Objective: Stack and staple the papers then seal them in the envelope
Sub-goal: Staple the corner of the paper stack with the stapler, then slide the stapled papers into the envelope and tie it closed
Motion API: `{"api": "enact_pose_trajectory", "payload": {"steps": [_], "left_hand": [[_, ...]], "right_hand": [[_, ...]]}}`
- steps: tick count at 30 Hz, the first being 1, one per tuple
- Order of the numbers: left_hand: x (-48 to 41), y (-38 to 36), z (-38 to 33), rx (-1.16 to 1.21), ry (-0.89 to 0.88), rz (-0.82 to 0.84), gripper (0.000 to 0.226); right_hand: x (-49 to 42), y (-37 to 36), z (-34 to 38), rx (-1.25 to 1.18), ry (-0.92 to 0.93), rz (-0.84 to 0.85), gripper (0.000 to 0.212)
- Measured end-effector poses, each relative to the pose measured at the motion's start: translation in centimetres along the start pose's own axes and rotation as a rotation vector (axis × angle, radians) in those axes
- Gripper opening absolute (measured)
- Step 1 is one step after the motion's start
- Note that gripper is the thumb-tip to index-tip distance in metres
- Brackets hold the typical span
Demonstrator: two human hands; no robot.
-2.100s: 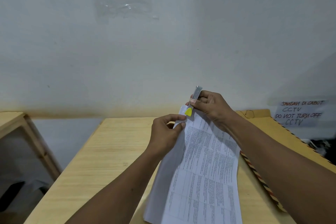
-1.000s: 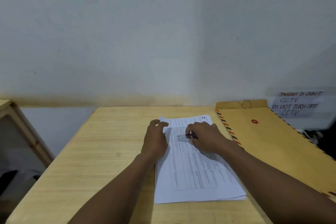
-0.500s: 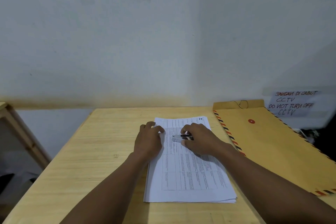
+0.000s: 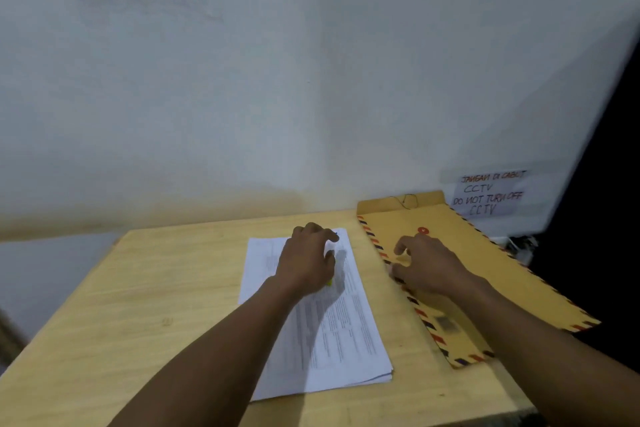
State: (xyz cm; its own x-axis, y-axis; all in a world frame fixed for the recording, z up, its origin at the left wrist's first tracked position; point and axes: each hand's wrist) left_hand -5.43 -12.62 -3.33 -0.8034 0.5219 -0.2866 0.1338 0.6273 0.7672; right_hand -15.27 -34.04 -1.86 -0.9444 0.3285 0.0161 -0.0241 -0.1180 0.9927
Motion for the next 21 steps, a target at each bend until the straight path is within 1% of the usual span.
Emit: {"api": "enact_pose_trajectory", "payload": {"steps": [4,6,8,12,14,17,19,21], "left_hand": [[-1.1,-3.2,-3.0,-0.043,-0.070,0.153,0.042],[-1.5,-4.3,-3.9,-0.061,-0.088,0.205,0.045],[-1.9,-4.9,-4.4,-0.078,-0.109,0.237,0.048],[-2.6,-5.5,-4.7,-0.121,-0.156,0.295,0.053],[-3.1,-5.8,-4.6,-0.148,-0.181,0.296,0.054],[-3.5,-6.2,-4.7,-0.190,-0.210,0.295,0.056],[-3.9,-6.2,-5.0,-0.225,-0.239,0.275,0.057],[-4.3,-6.0,-5.5,-0.258,-0.270,0.246,0.051]], "right_hand": [[1.8,0.1,-1.6,0.075,-0.059,0.100,0.075],[2.3,-0.4,-1.8,0.109,-0.067,0.112,0.080],[2.4,-0.7,-2.1,0.117,-0.068,0.093,0.076],[2.5,-0.9,-3.3,0.101,-0.041,0.067,0.058],[2.7,-0.6,-3.9,0.090,-0.024,0.046,0.050],[2.8,0.1,-4.8,0.029,-0.014,0.014,0.032],[2.6,0.5,-5.5,0.003,0.019,-0.003,0.030],[2.5,1.1,-6.2,-0.001,0.051,-0.021,0.032]]}}
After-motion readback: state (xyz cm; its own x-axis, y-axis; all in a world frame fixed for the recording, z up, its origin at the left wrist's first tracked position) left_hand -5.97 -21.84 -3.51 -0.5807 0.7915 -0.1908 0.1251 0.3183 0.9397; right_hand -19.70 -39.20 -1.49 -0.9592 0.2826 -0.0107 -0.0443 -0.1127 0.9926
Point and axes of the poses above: each hand's wrist, its own x-axis away from the middle knuckle, its own y-axis out of the back of the hand, z = x × y, and after that the axes turned 12 degrees about x, right-handed
